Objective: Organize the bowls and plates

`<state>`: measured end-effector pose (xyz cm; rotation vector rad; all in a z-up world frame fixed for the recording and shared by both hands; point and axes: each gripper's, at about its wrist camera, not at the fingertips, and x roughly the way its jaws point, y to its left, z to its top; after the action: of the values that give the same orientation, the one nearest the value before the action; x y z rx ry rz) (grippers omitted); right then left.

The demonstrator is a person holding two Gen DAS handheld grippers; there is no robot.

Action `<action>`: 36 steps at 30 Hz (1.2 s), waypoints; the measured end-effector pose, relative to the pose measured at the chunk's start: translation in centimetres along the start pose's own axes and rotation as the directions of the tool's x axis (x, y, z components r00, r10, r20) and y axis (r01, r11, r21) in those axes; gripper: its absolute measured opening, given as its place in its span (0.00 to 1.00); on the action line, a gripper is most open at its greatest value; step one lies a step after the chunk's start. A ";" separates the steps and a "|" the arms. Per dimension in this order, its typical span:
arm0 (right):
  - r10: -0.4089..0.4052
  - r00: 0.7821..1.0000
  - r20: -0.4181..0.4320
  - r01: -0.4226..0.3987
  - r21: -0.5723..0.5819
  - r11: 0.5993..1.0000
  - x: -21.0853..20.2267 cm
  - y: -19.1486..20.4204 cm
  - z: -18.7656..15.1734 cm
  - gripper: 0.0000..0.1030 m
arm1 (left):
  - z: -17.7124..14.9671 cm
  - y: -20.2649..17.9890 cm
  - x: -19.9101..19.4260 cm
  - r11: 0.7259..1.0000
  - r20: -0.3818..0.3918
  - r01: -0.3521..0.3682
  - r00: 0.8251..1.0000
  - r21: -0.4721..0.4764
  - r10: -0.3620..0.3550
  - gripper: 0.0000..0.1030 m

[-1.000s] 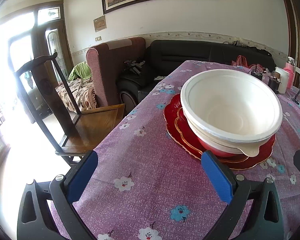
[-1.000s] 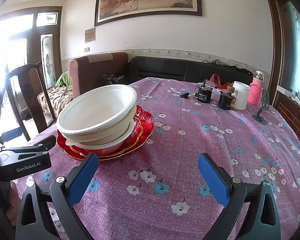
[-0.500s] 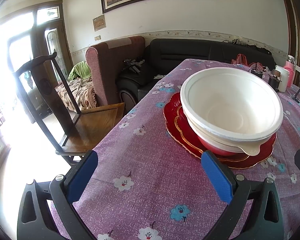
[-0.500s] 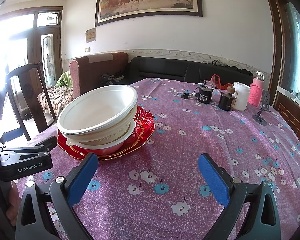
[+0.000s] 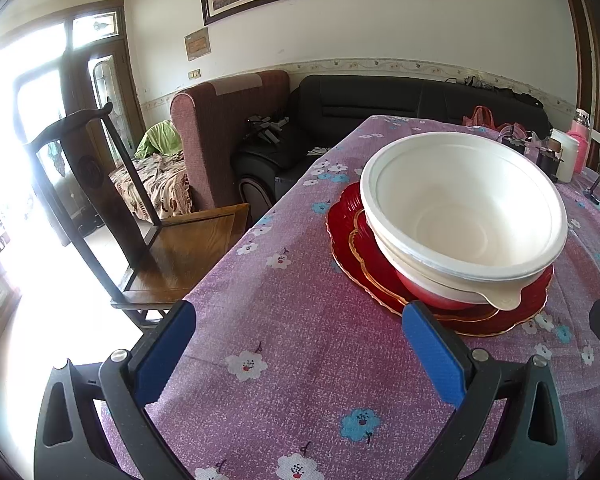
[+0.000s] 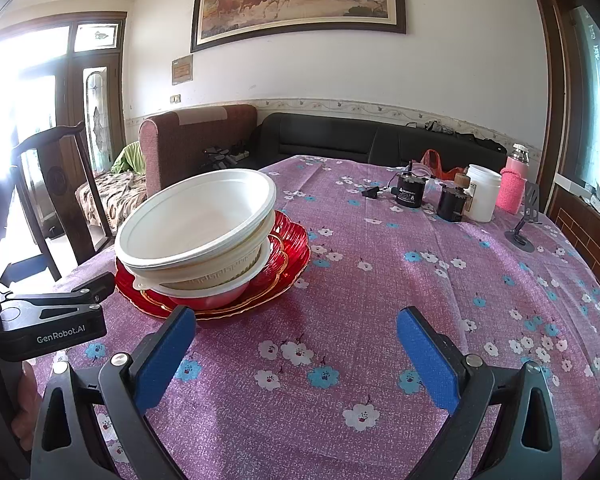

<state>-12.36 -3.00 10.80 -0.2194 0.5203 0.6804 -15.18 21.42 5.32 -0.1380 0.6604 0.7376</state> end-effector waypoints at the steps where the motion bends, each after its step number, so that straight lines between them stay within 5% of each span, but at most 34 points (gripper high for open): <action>1: 0.000 1.000 -0.001 0.000 0.000 1.000 0.0 0.0 0.0 0.99 | 0.0 -0.1 0.0 1.000 -0.002 0.000 1.000 0.000 0.000 1.00; 18: 0.006 1.000 -0.014 -0.006 0.008 1.000 0.4 -0.3 0.0 0.99 | 0.3 0.6 0.5 0.998 -0.039 0.062 0.997 -0.004 -0.062 1.00; 29: 0.023 0.997 -0.076 -0.020 0.039 0.999 0.2 -0.4 -0.1 0.99 | 0.6 0.5 -3.4 0.989 0.032 0.138 0.990 0.047 -0.139 1.00; 36: 0.031 0.998 -0.062 -0.028 0.041 0.999 -0.8 -0.2 -0.2 0.99 | 0.8 0.5 -3.6 0.989 0.013 0.145 0.989 0.038 -0.145 1.00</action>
<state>-12.79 -3.68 11.08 -0.1967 0.5976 0.6929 -17.07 19.98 8.22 -0.1448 0.6413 0.5858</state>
